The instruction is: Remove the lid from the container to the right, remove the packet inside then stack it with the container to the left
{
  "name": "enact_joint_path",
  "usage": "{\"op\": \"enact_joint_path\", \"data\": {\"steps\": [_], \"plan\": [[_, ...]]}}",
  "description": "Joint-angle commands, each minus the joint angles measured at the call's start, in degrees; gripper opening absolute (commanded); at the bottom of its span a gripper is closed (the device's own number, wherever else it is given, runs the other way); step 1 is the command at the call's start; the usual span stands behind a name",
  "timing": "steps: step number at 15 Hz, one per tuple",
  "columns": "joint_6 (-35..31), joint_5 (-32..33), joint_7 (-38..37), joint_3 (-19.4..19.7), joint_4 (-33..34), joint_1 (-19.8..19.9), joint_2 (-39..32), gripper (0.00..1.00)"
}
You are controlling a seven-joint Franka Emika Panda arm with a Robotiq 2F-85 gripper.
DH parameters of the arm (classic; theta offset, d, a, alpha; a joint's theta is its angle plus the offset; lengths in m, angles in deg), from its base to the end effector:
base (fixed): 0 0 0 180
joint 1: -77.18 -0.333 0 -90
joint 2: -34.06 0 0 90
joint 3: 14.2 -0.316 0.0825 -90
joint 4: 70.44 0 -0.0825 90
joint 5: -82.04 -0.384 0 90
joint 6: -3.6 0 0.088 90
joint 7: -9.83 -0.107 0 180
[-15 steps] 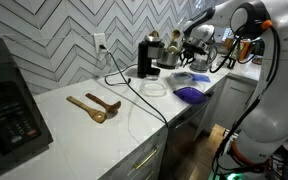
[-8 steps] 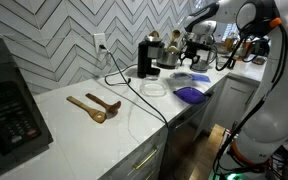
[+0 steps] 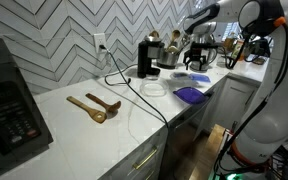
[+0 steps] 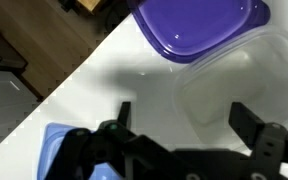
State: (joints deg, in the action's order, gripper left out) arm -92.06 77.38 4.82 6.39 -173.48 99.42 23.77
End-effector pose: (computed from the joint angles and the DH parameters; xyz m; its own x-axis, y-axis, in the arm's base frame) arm 0.4320 -0.3771 0.4303 0.6231 -0.7256 -0.2920 -0.7559 -0.6545 0.0134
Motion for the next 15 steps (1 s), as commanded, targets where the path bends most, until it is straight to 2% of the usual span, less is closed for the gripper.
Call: {"op": "enact_joint_path", "data": {"steps": [1,6,7,8,9,15], "plan": [[-4.05,0.47,3.59,-0.31,-2.81,0.16,-0.5,1.0],[-5.77,-4.04,6.07,-1.0,-3.5,0.72,-3.15,1.0],[-5.61,-4.43,6.22,-1.07,-3.38,0.77,-3.71,0.76],[-5.11,-4.78,6.38,-1.14,-3.22,0.8,-4.18,0.75],[-4.9,-4.91,6.88,-1.2,-3.05,0.87,-4.65,0.68],[-4.02,-4.94,6.15,-1.33,-2.79,0.41,-4.04,0.19]]}}
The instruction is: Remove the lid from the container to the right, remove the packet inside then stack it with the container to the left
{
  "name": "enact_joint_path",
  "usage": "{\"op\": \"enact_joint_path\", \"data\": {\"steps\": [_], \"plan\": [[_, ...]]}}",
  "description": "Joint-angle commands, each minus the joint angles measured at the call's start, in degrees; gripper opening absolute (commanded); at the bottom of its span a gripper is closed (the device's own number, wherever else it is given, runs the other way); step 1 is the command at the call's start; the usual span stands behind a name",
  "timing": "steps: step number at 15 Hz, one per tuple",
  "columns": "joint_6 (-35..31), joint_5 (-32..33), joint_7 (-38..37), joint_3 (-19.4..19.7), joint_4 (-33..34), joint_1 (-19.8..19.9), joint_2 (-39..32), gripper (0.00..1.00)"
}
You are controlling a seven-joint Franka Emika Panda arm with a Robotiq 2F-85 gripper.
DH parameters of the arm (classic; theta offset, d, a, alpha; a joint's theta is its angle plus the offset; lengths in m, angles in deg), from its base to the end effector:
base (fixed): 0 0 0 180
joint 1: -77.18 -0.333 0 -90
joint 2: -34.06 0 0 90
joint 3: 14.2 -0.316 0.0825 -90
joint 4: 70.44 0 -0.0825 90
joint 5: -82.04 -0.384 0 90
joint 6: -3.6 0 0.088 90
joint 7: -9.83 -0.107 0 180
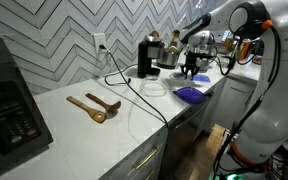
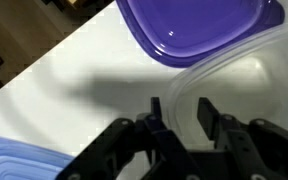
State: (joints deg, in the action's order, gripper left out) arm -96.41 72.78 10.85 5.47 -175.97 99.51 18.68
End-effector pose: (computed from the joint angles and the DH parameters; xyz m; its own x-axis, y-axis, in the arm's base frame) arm 0.4465 -0.3696 0.3662 0.6784 -0.6514 -0.3398 -0.7062 -0.7058 -0.0567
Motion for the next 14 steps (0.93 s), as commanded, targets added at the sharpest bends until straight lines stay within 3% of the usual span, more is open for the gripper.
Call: {"op": "enact_joint_path", "data": {"steps": [1,3,14], "plan": [[0.77,-0.25,-0.1,-0.58,-0.38,0.06,1.7,0.13],[1.88,-0.37,-0.29,-0.97,-0.44,-0.37,3.02,0.0],[13.69,3.87,-1.77,-2.81,0.07,-4.36,13.14,0.03]]}}
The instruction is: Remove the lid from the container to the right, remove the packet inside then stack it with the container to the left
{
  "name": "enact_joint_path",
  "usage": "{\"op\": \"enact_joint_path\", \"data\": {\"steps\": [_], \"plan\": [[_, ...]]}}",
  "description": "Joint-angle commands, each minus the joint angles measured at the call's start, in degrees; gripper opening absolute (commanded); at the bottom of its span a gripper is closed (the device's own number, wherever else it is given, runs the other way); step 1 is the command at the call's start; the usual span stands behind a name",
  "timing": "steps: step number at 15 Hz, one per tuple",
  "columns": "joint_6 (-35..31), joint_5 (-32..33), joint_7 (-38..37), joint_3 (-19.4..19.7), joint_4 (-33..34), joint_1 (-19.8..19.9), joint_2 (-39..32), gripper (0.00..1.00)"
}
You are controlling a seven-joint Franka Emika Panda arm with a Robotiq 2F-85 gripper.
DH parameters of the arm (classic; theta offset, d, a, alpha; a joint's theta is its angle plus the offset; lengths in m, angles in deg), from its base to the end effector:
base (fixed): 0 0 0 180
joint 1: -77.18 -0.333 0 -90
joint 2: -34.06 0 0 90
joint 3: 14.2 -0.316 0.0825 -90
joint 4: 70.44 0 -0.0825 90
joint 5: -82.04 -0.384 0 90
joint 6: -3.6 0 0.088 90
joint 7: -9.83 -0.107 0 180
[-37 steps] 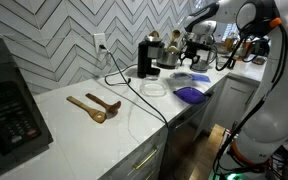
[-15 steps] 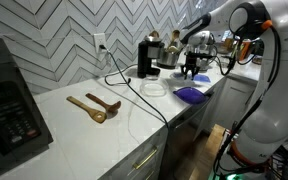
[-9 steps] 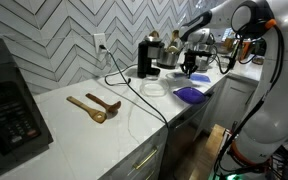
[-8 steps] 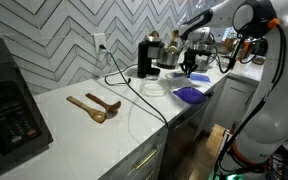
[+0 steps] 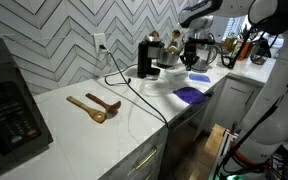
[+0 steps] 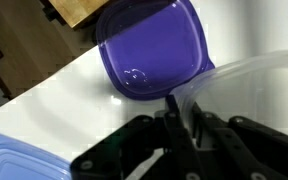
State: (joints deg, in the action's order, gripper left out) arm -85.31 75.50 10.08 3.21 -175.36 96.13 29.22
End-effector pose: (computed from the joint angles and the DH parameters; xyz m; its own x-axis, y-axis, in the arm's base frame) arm 0.4461 -0.3084 0.4598 0.7530 -0.5561 -0.3518 -0.6170 -0.7825 -0.0838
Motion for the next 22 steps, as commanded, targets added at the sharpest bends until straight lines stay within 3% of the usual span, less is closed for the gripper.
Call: {"op": "enact_joint_path", "data": {"steps": [1,11,18,22], "plan": [[3.41,1.01,-0.78,-0.83,-0.35,-1.32,2.87,0.03],[0.63,-9.81,-2.83,-3.69,-1.25,-3.87,-0.97,0.03],[-7.91,-14.51,-7.51,-3.9,-1.9,-3.9,-4.29,0.03],[-9.11,-17.7,-7.8,-4.08,-1.8,-3.6,-5.67,0.03]]}}
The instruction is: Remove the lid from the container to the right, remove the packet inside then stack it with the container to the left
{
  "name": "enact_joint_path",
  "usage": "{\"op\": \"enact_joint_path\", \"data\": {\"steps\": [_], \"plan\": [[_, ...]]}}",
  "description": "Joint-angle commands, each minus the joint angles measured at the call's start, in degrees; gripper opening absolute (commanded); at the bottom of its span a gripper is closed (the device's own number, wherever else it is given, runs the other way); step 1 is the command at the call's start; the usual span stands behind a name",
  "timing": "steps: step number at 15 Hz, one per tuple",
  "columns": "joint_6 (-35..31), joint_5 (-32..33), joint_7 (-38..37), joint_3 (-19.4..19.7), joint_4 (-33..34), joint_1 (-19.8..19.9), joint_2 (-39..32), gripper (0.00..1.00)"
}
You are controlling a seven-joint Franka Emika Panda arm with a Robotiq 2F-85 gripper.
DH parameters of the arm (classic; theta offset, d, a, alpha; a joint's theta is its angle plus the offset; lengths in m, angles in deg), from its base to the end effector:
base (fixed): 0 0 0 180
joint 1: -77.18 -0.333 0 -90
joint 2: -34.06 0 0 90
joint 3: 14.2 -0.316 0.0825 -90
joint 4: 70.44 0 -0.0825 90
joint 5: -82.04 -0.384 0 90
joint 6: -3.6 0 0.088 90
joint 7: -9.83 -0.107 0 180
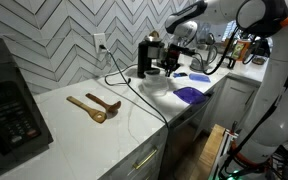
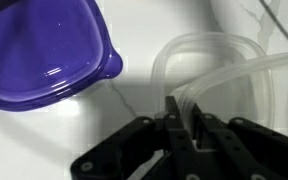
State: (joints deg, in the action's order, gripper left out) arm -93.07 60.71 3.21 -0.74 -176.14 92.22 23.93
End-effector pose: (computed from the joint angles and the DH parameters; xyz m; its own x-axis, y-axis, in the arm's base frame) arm 0.5190 -0.2360 0.4137 0.7307 -0.5800 -0.3601 -0.6745 -0.6947 -0.2499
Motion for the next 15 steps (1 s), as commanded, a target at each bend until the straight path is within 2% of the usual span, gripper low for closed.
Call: {"op": "enact_joint_path", "data": {"steps": [1,6,15], "plan": [[-1.13,-3.38,-0.89,-0.18,-1.06,0.28,-0.63,0.03],[1.01,-2.02,-1.5,-0.03,-0.96,0.18,-1.9,0.03],[8.21,6.57,1.29,0.59,1.62,0.59,-2.63,0.03]]}}
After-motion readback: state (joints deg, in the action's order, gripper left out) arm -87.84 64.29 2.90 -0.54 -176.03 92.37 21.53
